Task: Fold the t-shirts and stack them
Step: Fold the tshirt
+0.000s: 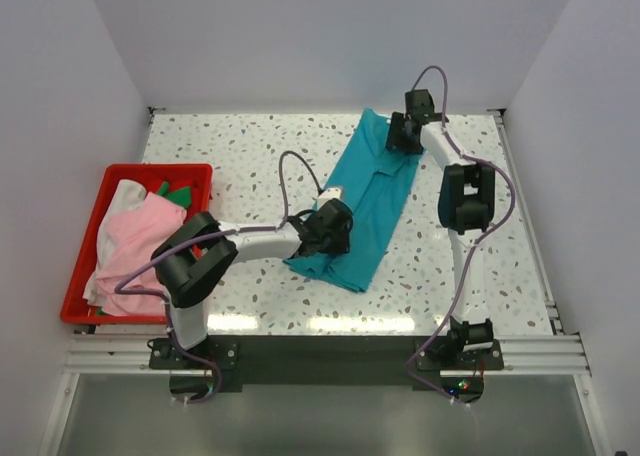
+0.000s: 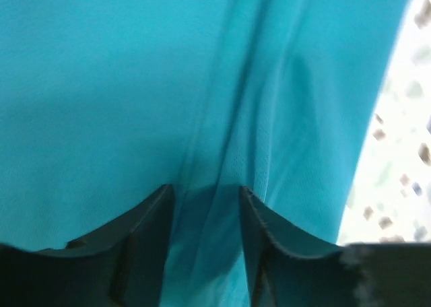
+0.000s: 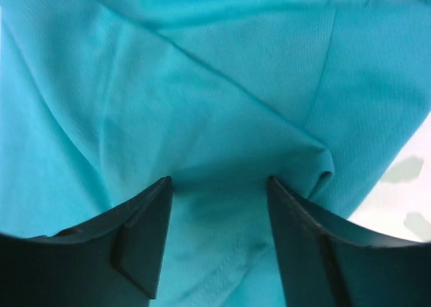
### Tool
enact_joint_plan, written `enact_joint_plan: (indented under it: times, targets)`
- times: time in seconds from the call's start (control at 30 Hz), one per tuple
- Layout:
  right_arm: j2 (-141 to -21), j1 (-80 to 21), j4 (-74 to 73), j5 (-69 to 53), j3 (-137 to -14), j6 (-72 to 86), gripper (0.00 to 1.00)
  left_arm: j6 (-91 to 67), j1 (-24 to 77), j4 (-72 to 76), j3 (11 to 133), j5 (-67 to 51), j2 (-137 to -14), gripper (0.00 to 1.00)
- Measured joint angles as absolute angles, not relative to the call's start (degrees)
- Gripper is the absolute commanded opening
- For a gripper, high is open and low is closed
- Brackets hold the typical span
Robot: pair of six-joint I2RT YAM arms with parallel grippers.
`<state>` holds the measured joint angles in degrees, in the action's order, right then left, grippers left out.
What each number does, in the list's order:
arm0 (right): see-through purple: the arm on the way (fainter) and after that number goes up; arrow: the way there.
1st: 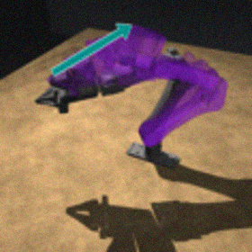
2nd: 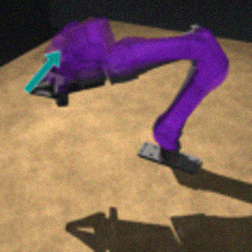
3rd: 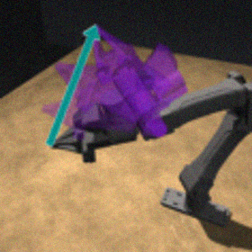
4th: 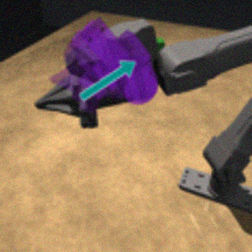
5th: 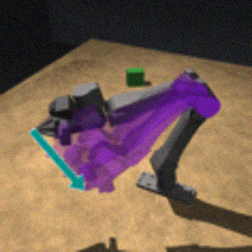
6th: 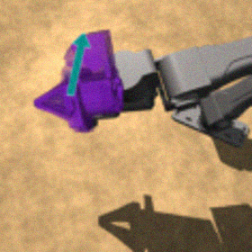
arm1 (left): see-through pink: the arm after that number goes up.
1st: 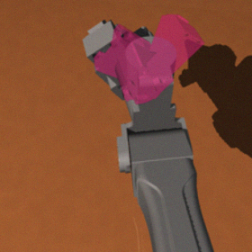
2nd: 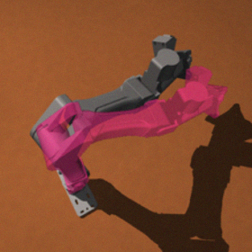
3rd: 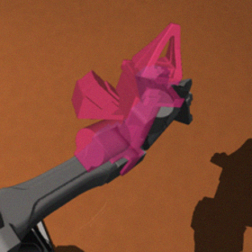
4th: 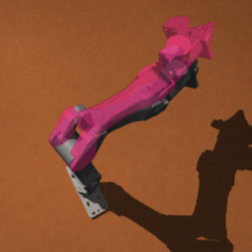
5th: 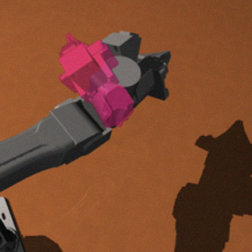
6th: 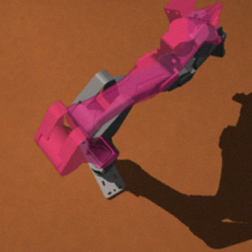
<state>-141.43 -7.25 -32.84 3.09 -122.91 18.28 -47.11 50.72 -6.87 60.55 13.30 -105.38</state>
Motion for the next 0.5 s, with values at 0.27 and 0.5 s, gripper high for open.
enact_joint_plan:
  times: [0.27, 0.5]
  targets:
    - [-140.9, -9.7, -35.4, 5.1, -129.5, 13.3, 0.85, -46.6, 51.5, -8.8, 66.0, 7.6, -106.7, 0.67]
    - [-124.6, -11.1, -34.9, 7.4, -111.4, 16.6, 0.68, -44.0, 44.7, -11.6, 63.0, 9.2, -98.9, 0.64]
